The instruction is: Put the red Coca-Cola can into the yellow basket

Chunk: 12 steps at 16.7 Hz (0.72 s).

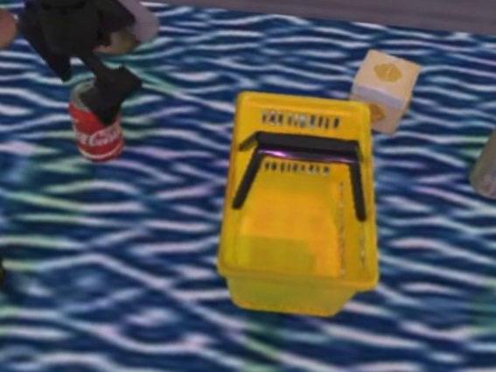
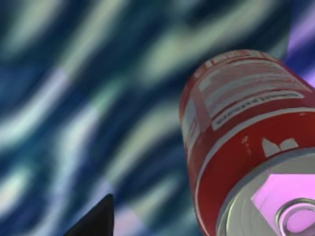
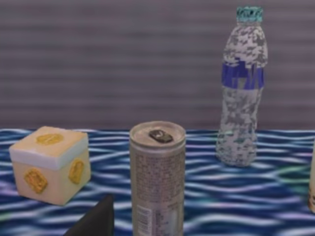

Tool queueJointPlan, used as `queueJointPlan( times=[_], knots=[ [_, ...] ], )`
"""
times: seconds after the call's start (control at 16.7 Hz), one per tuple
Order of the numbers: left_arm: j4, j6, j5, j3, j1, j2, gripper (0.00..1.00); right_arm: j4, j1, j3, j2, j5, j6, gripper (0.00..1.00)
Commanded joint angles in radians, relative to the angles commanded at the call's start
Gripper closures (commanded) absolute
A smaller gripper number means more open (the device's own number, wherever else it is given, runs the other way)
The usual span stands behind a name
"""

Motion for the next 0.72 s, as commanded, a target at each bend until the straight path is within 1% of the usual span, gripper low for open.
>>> queueJointPlan(
  times=[0.24, 0.54, 0.72],
  knots=[
    [0.132, 0.003, 0.0, -0.124, 0.002, 0.006, 0.0, 0.0, 0.0, 0.0, 0.0, 0.0, 0.0, 0.0],
    [0.149, 0.003, 0.0, -0.141, 0.003, 0.009, 0.0, 0.0, 0.0, 0.0, 0.0, 0.0, 0.0, 0.0],
    [0.149, 0.003, 0.0, -0.141, 0.003, 0.009, 0.23, 0.0, 0.0, 0.0, 0.0, 0.0, 0.0, 0.0]
  ],
)
